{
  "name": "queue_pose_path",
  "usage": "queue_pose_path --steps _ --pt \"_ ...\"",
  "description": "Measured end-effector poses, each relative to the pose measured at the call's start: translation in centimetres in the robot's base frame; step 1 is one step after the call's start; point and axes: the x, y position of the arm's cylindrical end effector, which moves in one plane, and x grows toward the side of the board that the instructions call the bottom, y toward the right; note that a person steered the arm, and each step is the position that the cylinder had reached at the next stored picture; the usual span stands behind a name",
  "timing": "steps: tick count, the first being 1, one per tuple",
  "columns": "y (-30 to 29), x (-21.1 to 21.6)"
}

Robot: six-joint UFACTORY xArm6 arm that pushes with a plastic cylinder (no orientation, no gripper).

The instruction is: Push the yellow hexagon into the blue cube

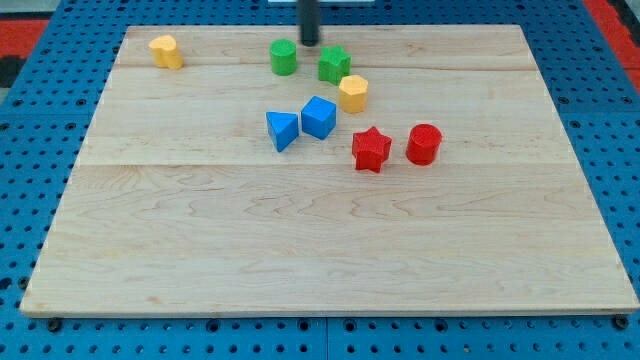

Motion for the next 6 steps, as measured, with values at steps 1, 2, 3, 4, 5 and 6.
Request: queue_pose_path --steps 1,2,3,4,5,6 --pt "8.3 2.9" --pt "12.9 6.5" --pt "13.7 8.9" --pt "13.6 10.2" --pt "10.6 10.4" --pt "4.4 8.3"
